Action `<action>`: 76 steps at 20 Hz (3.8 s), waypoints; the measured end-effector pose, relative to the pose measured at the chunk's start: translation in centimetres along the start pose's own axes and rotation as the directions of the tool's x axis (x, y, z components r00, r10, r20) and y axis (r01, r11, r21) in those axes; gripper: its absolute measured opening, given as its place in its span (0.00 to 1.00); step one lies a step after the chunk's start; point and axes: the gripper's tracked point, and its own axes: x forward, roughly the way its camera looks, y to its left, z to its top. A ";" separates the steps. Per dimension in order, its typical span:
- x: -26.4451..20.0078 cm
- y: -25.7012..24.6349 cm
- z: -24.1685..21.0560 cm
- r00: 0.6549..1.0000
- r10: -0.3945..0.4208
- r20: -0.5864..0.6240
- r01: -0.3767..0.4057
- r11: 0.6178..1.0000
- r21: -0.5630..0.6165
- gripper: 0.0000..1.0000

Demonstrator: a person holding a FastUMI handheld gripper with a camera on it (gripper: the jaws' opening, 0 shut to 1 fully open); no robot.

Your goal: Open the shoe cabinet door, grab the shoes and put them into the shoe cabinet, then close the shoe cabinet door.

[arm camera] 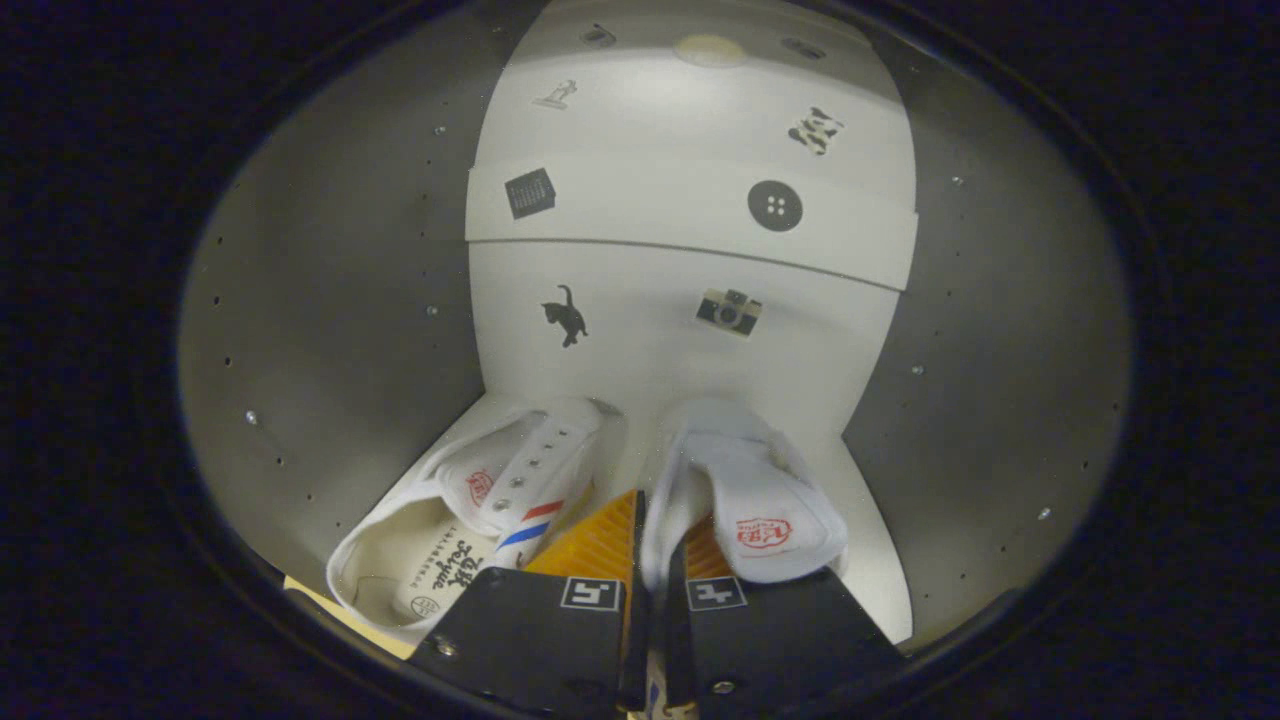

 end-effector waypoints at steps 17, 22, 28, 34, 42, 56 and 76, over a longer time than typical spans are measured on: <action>-7.9 -0.3 4.0 0.983 -0.021 0.181 0.007 0.997 0.078 0.84; -14.2 0.6 4.1 0.964 -0.041 0.263 0.023 0.997 0.071 0.95; -24.6 2.8 1.3 0.948 -0.044 0.316 0.020 0.997 0.079 0.95; -35.4 3.1 -2.5 0.921 -0.101 0.376 0.062 0.991 0.115 0.99; -47.5 1.6 -8.2 0.903 -0.128 0.411 0.072 0.986 0.150 0.99; -61.6 -17.4 -17.6 0.844 -0.407 0.349 0.319 0.904 0.283 1.00; -49.4 -23.7 -13.6 0.914 -0.037 0.404 -0.028 0.988 0.152 0.99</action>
